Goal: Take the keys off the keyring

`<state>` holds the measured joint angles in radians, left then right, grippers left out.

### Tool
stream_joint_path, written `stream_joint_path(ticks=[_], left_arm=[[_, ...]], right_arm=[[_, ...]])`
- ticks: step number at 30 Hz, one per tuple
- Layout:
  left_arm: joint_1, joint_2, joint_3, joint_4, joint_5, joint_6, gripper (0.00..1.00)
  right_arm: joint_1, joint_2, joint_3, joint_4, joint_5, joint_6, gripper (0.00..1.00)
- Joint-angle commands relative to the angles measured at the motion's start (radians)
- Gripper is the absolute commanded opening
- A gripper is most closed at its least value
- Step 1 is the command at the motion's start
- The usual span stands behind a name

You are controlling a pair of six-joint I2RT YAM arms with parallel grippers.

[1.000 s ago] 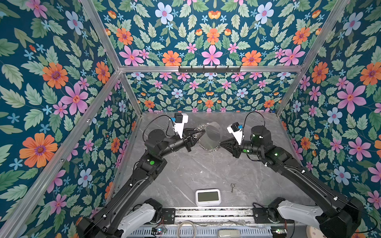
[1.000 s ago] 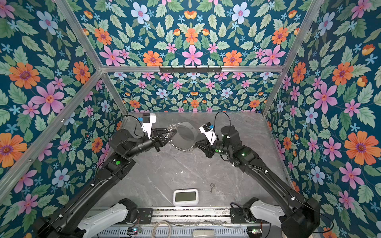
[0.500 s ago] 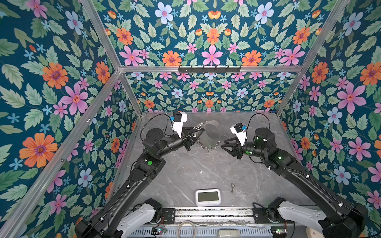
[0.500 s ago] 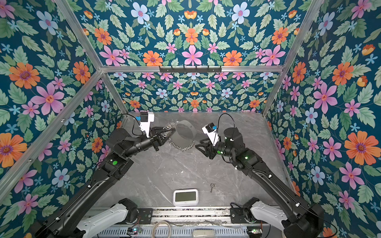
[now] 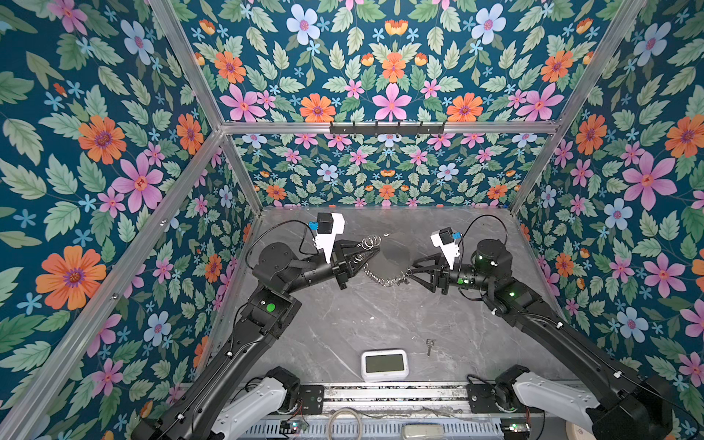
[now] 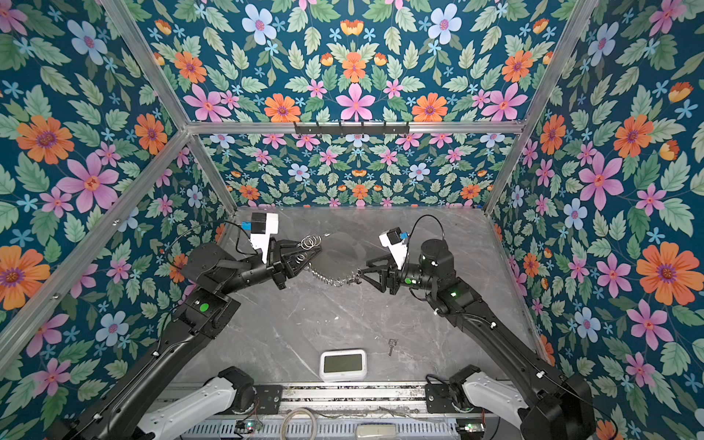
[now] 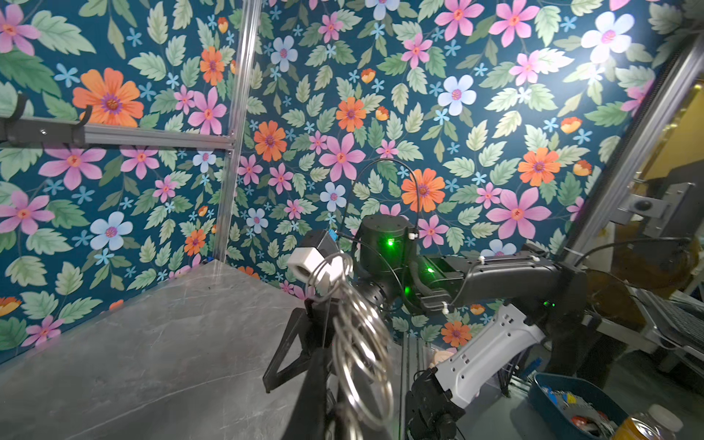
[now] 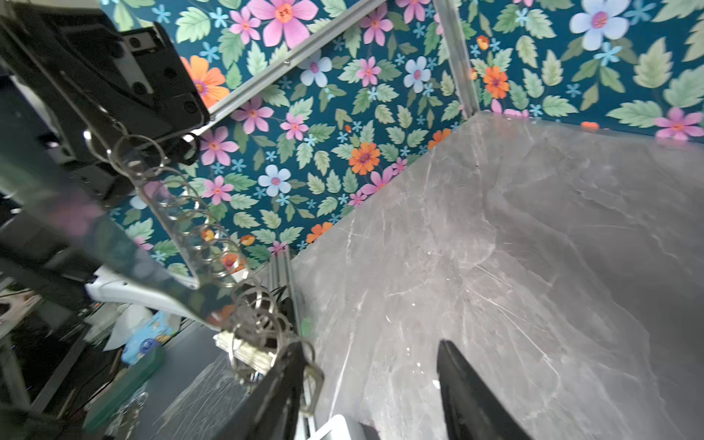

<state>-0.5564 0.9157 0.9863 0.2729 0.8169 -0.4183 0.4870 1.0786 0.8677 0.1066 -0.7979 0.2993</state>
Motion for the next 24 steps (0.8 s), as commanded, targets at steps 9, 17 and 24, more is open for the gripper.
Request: stream_joint_path(ticks=[9,17,24], left_arm=[[0.004,-0.009,0.000,0.122,0.032,-0.021,0.00],[0.013,-0.002,0.009,0.101,0.007,-0.006,0.00],[0.016,-0.030,0.070,-0.112,-0.106,0.110,0.00]], right_arm=[[-0.001,-0.007,0.008,0.155,-0.229,0.112,0.54],[-0.002,-0.034,-0.010,0.163,-0.241,0.138,0.42],[-0.005,-0.169,0.018,-0.094,-0.123,-0.002,0.42]])
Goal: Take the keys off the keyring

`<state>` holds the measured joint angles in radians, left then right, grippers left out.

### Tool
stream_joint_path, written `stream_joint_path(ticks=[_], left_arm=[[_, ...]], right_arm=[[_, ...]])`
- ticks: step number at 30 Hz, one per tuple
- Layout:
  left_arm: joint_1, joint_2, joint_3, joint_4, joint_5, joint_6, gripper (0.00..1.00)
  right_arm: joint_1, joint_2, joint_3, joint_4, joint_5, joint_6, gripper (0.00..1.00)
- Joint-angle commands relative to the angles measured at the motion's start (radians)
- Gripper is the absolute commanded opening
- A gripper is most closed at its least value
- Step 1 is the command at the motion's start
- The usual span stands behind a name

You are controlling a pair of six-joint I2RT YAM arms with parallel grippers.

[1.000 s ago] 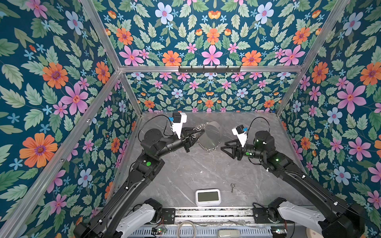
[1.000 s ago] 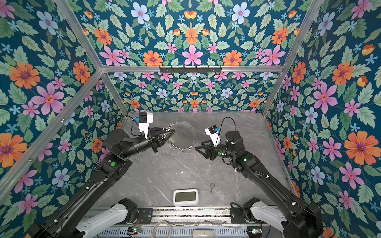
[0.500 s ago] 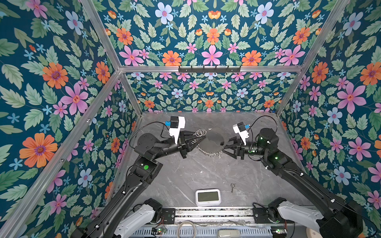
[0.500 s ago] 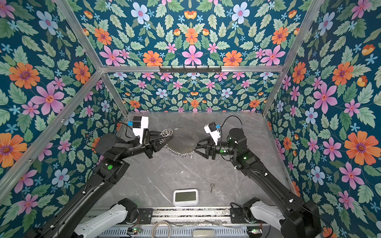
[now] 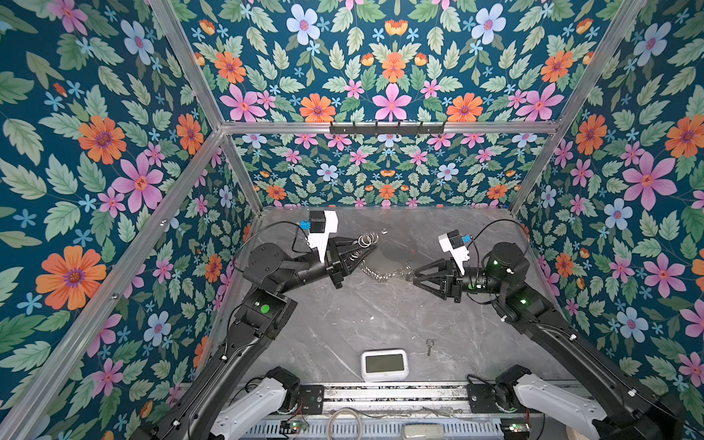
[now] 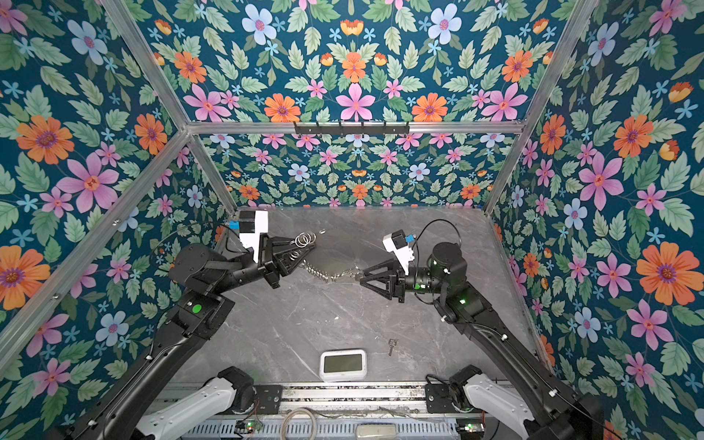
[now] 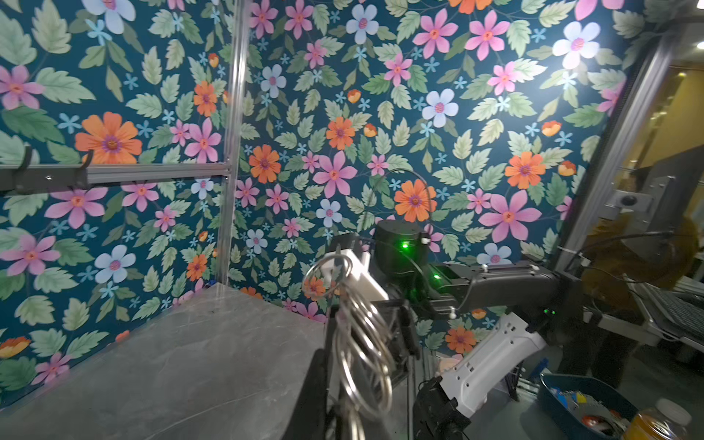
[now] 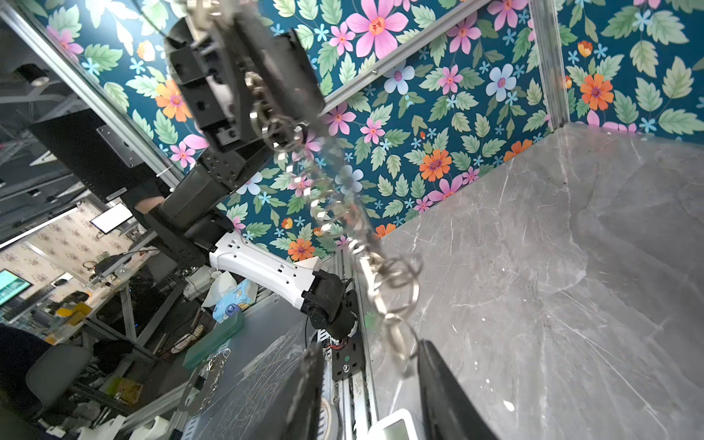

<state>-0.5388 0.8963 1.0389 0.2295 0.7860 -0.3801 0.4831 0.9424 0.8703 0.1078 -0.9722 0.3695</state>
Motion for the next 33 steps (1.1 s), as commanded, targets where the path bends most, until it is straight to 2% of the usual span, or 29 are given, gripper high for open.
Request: stream_joint_path(ticks=[1,5,12,16,21,25,29,33], left_arm=[[-0.001,-0.013,0.022,-0.083,-0.087,0.080,0.00],[-0.001,-0.008,0.027,-0.088,-0.075,0.084,0.00],[-0.001,0.002,0.029,-0.071,-0.031,0.075,0.00],[-0.001,0.004,0.024,-0.059,-0.003,0.069,0.00],[-0.001,0.005,0.019,-0.044,-0.003,0.057,0.00],[-0.001,0.007,0.018,-0.037,0.007,0.052,0.00],[-0.001,0.007,0.016,-0.030,0.015,0.044,0.00],[-0.001,0.007,0.015,-0.029,0.020,0.042,0.00]], right_arm=[[-0.001,-0.043,0.028,-0.131,0.074,-0.088,0.42],[-0.001,-0.045,0.060,-0.183,0.140,-0.113,0.46],[0.007,0.045,0.144,-0.191,0.144,-0.172,0.40],[0.039,0.087,0.188,-0.237,0.164,-0.241,0.46],[0.113,0.122,0.219,-0.310,0.264,-0.329,0.42],[0.124,0.128,0.219,-0.316,0.325,-0.348,0.40],[0.132,0.141,0.229,-0.327,0.346,-0.367,0.39],[0.138,0.152,0.236,-0.325,0.352,-0.370,0.34]])
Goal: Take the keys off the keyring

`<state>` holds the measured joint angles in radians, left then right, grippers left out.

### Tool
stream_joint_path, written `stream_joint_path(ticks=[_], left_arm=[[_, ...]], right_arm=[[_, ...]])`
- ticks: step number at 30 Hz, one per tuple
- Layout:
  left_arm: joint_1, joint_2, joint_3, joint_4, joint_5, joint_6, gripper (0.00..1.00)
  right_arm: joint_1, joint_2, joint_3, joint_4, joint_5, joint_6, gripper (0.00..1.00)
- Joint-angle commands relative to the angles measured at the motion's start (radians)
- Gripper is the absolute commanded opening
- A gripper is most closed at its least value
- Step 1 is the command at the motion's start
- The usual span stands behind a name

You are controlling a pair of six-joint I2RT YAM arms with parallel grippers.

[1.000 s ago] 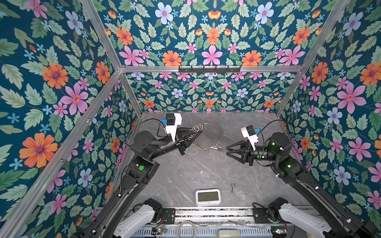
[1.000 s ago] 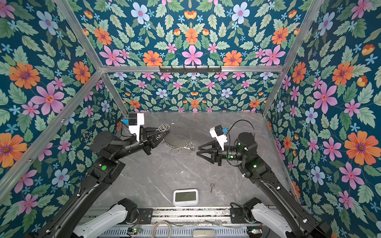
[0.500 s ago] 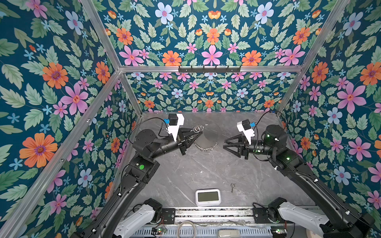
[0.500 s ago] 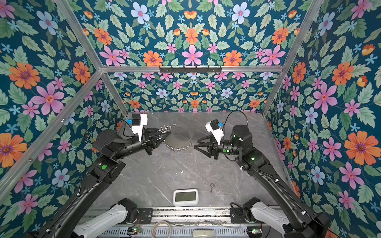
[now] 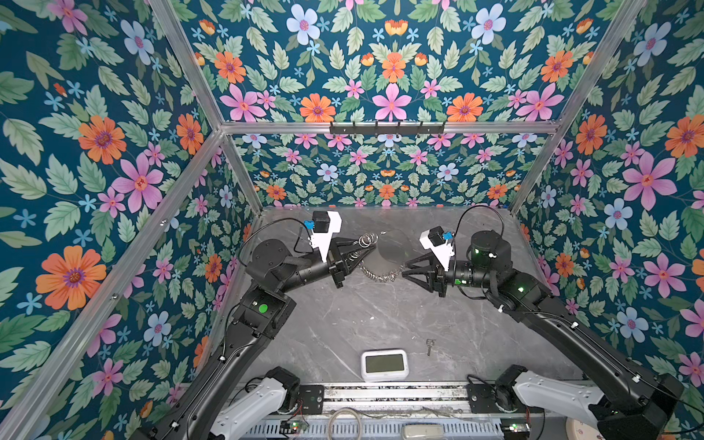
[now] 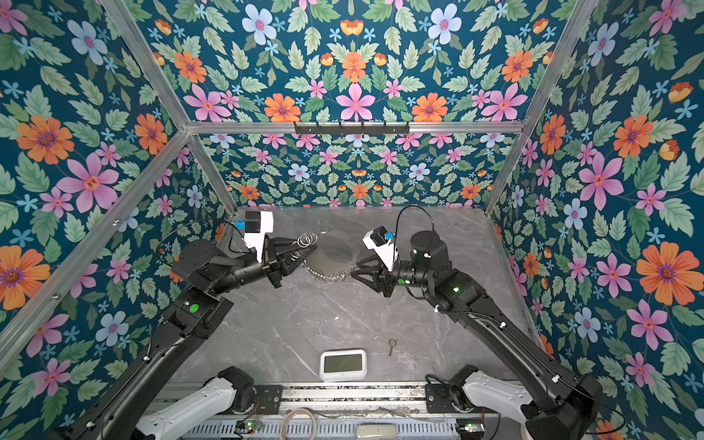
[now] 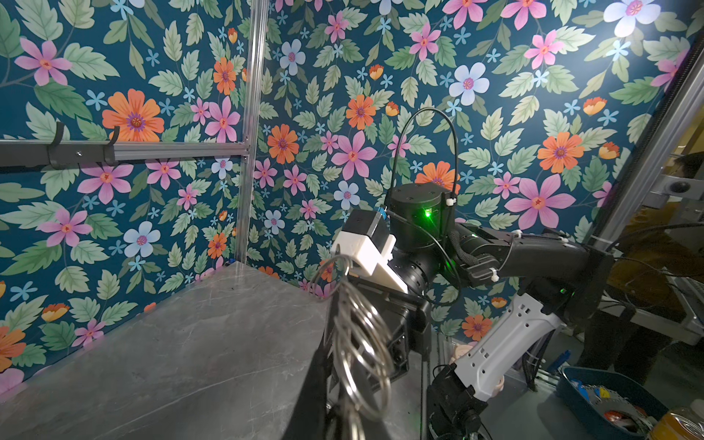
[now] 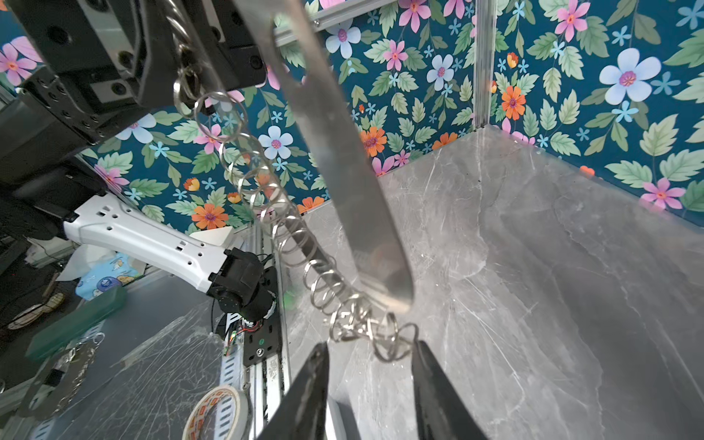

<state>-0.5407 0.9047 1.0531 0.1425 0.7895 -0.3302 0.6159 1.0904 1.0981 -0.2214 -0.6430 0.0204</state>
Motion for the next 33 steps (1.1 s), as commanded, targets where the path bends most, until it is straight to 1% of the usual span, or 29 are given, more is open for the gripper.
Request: stream_joint_path(ticks=[1,4,8,9,11,13,16,18,19,22,23,24,25,29,33], left_arm=[[0.001,-0.002,0.001,0.058,0.017,-0.010,0.00],[0.001,-0.003,-0.002,0.065,0.021,-0.014,0.00],[0.001,-0.003,-0.004,0.066,0.018,-0.015,0.00],[0.001,-0.003,-0.004,0.066,0.015,-0.015,0.00],[0.001,-0.003,-0.005,0.065,0.005,-0.017,0.00],[0.001,-0.006,-0.007,0.059,-0.011,-0.018,0.00],[0.001,-0.006,-0.014,0.054,-0.039,-0.023,0.00],[0.002,-0.003,-0.013,0.030,-0.079,-0.023,0.00],[0.002,0.000,-0.012,0.013,-0.097,-0.021,0.04],[0.002,0.013,-0.010,-0.055,-0.186,-0.014,0.38],[0.002,0.020,-0.010,-0.082,-0.218,-0.013,0.51],[0.002,0.028,-0.008,-0.105,-0.248,-0.009,0.61],[0.002,0.034,-0.011,-0.128,-0.268,-0.009,0.66],[0.004,0.017,-0.051,-0.138,-0.312,0.002,0.74],[0.005,-0.016,-0.065,-0.169,-0.366,0.038,0.77]], right_arm=[[0.006,0.006,0.008,0.005,0.025,-0.022,0.33],[0.008,0.008,0.009,0.010,0.029,-0.022,0.31],[0.008,0.007,0.009,0.011,0.032,-0.022,0.22],[0.009,0.008,0.009,0.011,0.032,-0.022,0.18],[0.010,0.006,0.009,0.009,0.039,-0.022,0.08],[0.011,0.000,0.011,-0.002,0.045,-0.023,0.00],[0.011,-0.009,0.011,-0.008,0.053,-0.013,0.00],[0.011,-0.011,0.025,-0.035,0.085,-0.004,0.00],[0.010,-0.009,0.034,-0.057,0.100,-0.003,0.00],[0.011,-0.002,0.066,-0.111,0.130,0.016,0.00],[0.011,0.003,0.081,-0.134,0.129,0.021,0.00],[0.010,0.011,0.096,-0.156,0.127,0.024,0.00],[0.011,0.016,0.112,-0.178,0.119,0.025,0.00],[0.011,0.033,0.152,-0.229,0.100,0.021,0.00],[0.011,0.056,0.180,-0.264,0.082,0.013,0.00]])
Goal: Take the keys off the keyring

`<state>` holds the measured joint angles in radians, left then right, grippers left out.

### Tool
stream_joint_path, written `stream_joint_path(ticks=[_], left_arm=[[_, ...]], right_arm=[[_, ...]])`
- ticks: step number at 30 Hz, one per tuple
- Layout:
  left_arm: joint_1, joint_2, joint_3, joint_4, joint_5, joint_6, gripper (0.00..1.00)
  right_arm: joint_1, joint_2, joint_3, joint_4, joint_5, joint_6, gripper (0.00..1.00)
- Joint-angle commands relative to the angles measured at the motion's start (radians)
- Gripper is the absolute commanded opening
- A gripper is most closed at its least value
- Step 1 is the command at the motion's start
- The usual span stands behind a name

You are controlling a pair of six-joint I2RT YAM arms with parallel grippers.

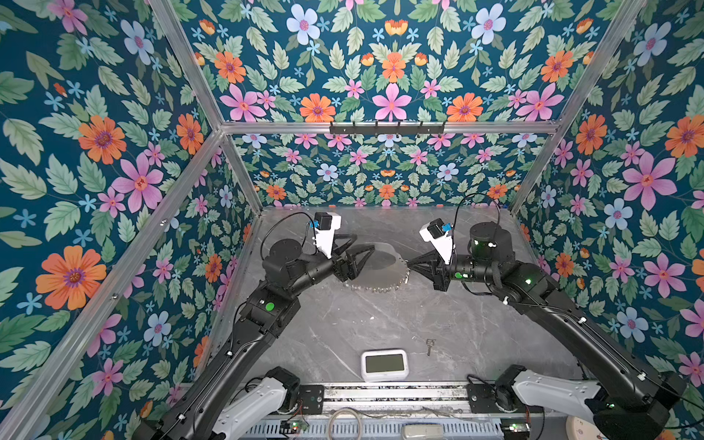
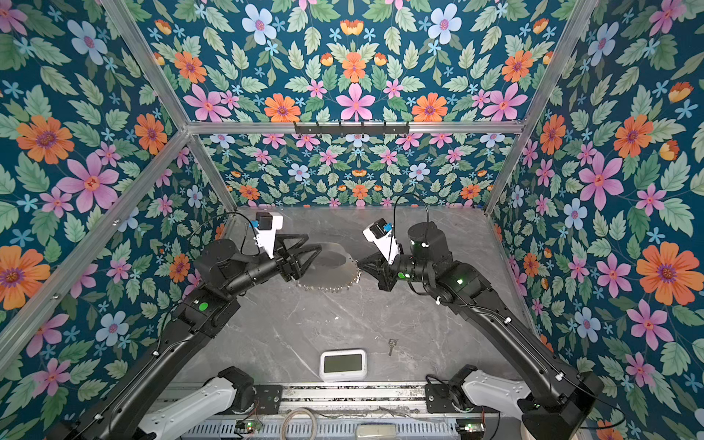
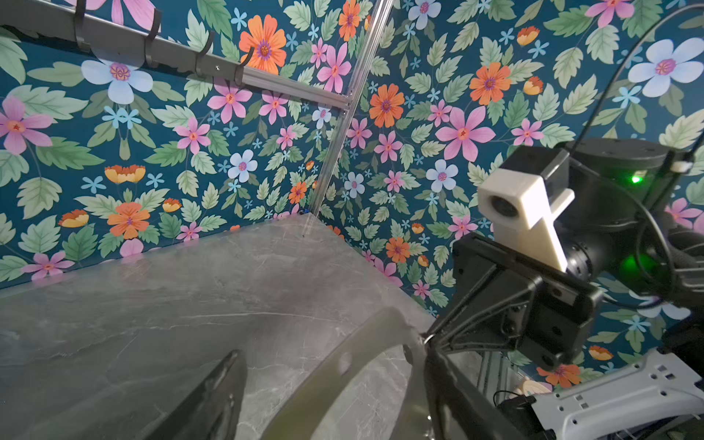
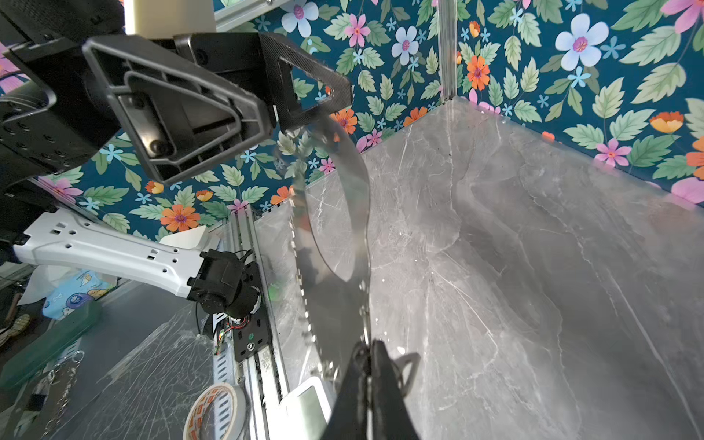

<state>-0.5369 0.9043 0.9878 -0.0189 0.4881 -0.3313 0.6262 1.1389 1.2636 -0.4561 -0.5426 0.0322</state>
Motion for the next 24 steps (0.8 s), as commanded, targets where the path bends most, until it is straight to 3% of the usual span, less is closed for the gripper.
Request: stream_joint_path(ticks=[1,5,11,18,20,22,24], left_arm=[[0.002,-0.021,0.004,-0.022,-0.077,0.048,0.78],[0.005,-0.033,0.014,-0.059,-0.077,0.080,0.78],[0.005,0.011,0.028,-0.043,0.094,0.112,0.70],[0.005,0.044,-0.015,0.027,0.082,0.064,0.79],[0.004,0.037,-0.038,0.051,0.064,0.052,0.83],[0.005,0.029,-0.061,0.078,0.049,0.039,0.93],[0.005,0.025,-0.080,0.105,0.048,0.022,0.99]], right_arm=[[0.000,0.010,0.019,-0.034,-0.019,0.003,0.00],[0.001,0.024,0.042,-0.069,-0.018,-0.001,0.00],[0.000,0.036,0.060,-0.104,-0.035,-0.009,0.00],[0.001,0.041,0.044,-0.138,0.031,0.049,0.01],[0.000,0.031,0.013,-0.143,0.061,0.069,0.18],[0.001,0.030,-0.006,-0.161,0.081,0.097,0.38],[0.001,0.030,-0.036,-0.164,0.139,0.149,0.45]])
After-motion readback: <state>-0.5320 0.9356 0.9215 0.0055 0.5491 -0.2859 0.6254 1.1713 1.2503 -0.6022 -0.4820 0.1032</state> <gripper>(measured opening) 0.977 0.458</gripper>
